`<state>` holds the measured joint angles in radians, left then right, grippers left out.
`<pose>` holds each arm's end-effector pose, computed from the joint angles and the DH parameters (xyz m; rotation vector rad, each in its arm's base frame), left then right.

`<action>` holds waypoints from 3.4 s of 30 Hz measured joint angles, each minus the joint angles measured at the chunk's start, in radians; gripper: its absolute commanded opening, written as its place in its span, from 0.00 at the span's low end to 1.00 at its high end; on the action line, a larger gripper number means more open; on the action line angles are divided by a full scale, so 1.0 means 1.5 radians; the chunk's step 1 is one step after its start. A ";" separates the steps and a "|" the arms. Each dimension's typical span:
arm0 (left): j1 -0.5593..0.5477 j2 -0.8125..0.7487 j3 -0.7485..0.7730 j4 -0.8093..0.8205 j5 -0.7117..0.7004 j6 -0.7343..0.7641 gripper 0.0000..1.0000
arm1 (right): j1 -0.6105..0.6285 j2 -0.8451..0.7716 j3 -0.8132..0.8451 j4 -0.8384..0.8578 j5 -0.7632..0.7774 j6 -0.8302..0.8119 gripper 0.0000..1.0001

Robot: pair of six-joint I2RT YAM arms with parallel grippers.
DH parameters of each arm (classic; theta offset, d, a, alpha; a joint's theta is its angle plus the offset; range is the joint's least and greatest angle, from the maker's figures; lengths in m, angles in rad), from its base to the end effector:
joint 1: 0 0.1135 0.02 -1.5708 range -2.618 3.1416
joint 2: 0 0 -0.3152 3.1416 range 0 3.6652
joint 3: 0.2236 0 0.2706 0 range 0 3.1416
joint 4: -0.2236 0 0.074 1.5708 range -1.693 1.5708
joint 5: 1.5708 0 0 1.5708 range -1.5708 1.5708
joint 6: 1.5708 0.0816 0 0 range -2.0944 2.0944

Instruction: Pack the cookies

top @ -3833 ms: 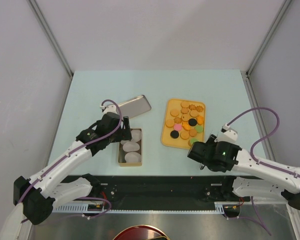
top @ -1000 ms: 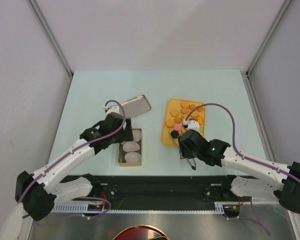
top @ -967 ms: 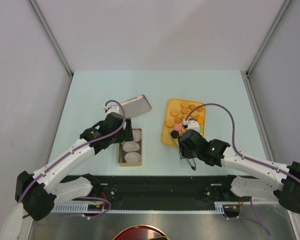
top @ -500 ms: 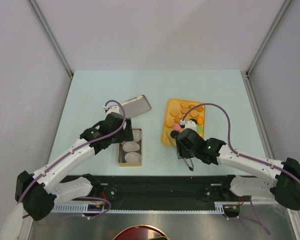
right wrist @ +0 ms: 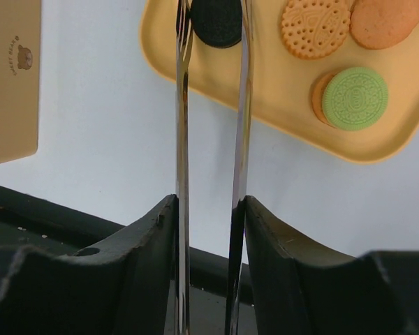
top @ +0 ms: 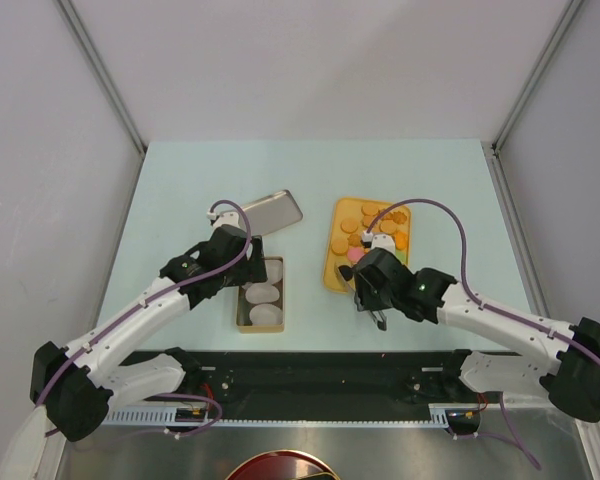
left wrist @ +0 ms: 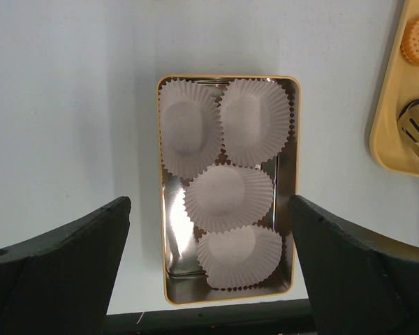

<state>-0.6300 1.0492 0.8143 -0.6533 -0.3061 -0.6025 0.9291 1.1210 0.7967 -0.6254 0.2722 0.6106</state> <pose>0.1998 -0.1152 0.2659 -0.0988 2.4105 -0.1913 0.1618 0.1799 0.2460 -0.2874 2.4809 0.3120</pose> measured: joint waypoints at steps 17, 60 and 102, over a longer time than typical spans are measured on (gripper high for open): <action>0.000 -0.014 0.041 -0.040 -0.027 -0.005 1.00 | 0.043 -0.025 0.140 -0.049 0.032 -0.011 0.42; 0.086 -0.148 0.013 -0.093 -0.048 -0.012 1.00 | 0.186 0.238 0.274 0.085 -0.084 -0.068 0.44; 0.086 -0.142 -0.001 -0.084 -0.031 -0.011 1.00 | 0.048 0.051 0.201 0.011 0.020 -0.042 0.59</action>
<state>-0.5011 0.8360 0.8135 -0.7795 -0.3531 -0.6197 1.0004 1.1976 1.0981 -0.6083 0.3023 0.5480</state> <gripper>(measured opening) 0.996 0.594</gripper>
